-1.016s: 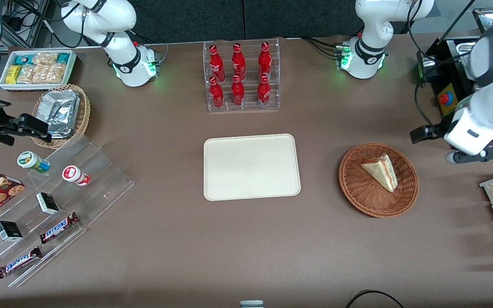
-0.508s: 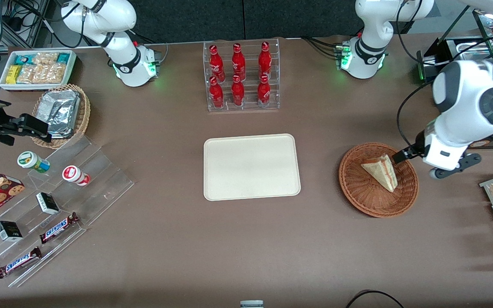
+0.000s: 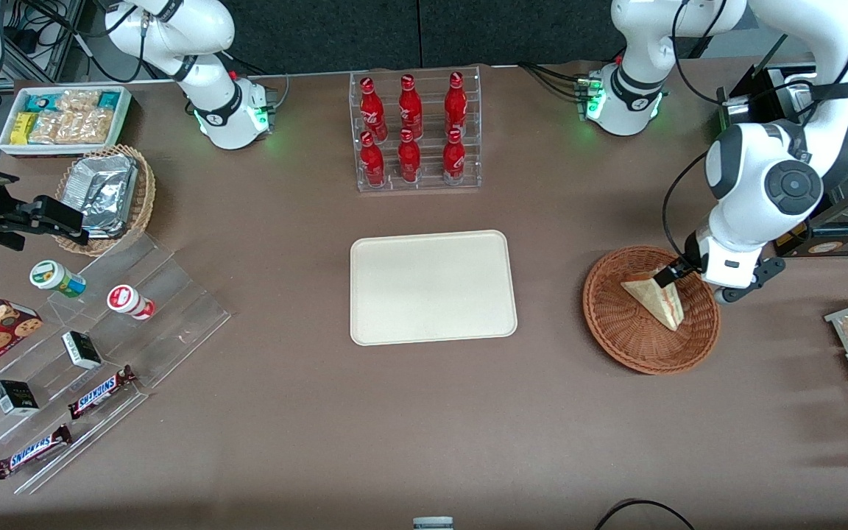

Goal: Place sandwich from basket to tray
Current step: 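Lower the open left gripper over the sandwich in the wicker basket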

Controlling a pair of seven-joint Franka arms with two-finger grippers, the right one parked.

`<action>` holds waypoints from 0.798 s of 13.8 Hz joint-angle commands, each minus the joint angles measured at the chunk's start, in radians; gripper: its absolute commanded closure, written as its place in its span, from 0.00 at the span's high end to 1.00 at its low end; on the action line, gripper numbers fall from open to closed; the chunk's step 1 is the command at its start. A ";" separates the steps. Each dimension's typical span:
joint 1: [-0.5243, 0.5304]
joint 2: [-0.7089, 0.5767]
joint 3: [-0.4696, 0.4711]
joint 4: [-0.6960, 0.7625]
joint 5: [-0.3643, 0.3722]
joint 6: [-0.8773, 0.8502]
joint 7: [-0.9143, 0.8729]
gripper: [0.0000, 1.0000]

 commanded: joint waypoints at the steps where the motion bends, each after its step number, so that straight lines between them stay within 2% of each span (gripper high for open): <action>1: -0.002 -0.010 -0.004 -0.080 0.009 0.118 -0.075 1.00; 11: -0.005 0.089 -0.005 -0.103 0.009 0.253 -0.120 1.00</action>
